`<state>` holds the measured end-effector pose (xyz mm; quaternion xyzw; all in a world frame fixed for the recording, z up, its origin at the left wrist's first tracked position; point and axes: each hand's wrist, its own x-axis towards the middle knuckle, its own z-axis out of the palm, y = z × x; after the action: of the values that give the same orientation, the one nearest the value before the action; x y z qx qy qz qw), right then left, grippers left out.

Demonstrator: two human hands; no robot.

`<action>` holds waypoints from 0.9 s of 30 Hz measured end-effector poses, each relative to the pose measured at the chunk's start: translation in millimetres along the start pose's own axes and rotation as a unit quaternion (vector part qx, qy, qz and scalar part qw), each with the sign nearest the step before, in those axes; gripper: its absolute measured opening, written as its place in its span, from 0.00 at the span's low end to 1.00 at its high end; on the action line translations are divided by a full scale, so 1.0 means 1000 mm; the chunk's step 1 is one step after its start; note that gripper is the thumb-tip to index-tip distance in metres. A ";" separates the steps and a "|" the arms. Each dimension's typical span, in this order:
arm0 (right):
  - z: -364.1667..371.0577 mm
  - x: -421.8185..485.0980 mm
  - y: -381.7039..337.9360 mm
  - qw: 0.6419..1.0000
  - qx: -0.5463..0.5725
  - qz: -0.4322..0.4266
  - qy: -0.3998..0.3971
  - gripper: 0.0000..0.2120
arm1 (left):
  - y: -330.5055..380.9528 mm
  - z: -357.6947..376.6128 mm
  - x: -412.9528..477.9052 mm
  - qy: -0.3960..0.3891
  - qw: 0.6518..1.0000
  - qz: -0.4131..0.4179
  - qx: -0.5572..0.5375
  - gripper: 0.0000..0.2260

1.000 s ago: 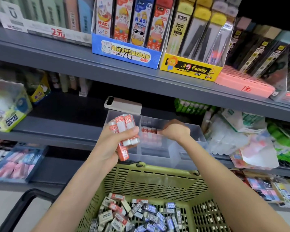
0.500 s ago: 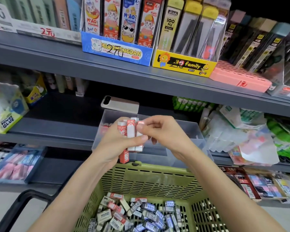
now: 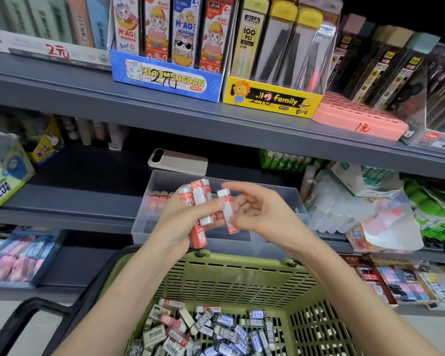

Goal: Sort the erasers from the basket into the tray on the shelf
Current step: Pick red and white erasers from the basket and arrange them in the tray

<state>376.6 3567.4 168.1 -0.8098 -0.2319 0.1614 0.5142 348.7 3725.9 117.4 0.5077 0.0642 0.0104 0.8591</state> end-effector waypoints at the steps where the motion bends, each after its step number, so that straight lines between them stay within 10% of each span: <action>1: -0.003 0.002 0.001 1.000 -0.008 -0.006 0.011 0.26 | 0.000 0.000 0.000 0.001 1.000 -0.002 -0.003 0.15; 7: -0.035 0.033 0.028 0.956 -0.231 0.035 0.177 0.22 | 0.003 -0.004 -0.001 0.046 0.999 -0.009 -0.016 0.22; 27: -0.024 0.094 0.040 0.788 -0.589 0.172 -0.046 0.11 | 0.009 -0.009 -0.004 0.037 0.999 -0.025 -0.027 0.20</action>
<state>476.1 3585.4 140.2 -0.9736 -0.1622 0.1166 -0.1101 344.5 3737.8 121.9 0.4821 0.1084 0.0093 0.8693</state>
